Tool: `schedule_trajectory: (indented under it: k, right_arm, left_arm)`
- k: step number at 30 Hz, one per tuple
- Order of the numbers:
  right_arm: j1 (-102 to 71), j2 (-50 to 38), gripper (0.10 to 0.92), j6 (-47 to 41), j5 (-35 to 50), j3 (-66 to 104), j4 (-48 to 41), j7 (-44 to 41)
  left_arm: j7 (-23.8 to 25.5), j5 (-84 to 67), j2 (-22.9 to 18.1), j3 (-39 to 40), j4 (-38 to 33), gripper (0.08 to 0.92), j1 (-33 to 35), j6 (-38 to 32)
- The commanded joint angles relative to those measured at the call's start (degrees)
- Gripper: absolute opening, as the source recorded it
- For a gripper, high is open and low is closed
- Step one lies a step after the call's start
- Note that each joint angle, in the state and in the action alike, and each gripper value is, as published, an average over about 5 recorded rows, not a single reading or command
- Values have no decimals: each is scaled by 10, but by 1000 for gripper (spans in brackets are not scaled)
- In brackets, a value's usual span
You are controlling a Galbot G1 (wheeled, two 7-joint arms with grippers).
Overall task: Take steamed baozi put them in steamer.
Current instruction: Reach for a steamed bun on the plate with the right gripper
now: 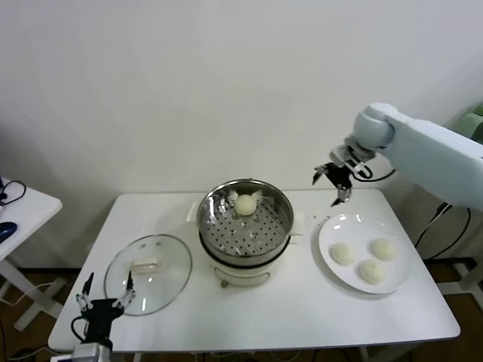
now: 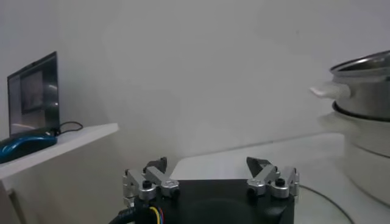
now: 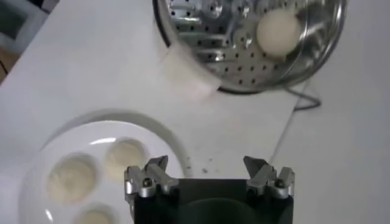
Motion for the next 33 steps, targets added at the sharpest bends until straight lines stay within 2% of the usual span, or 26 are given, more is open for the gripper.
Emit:
schedule_trajectory:
  k: [1,12,33]
  right_arm:
    - [-175,-61,823,-37,-21,114,-28,7]
    - [-252,-28,823,-17,-87,185,-94,19]
    - [-262,37,823,-13,-103,198,-143,27]
  left_arm:
    - [1,19,-11,7,-10,823,3,8]
    - [1,20,-14,6,2,823,9,0]
    - [1,20,-9,-2,14,823,-3,4]
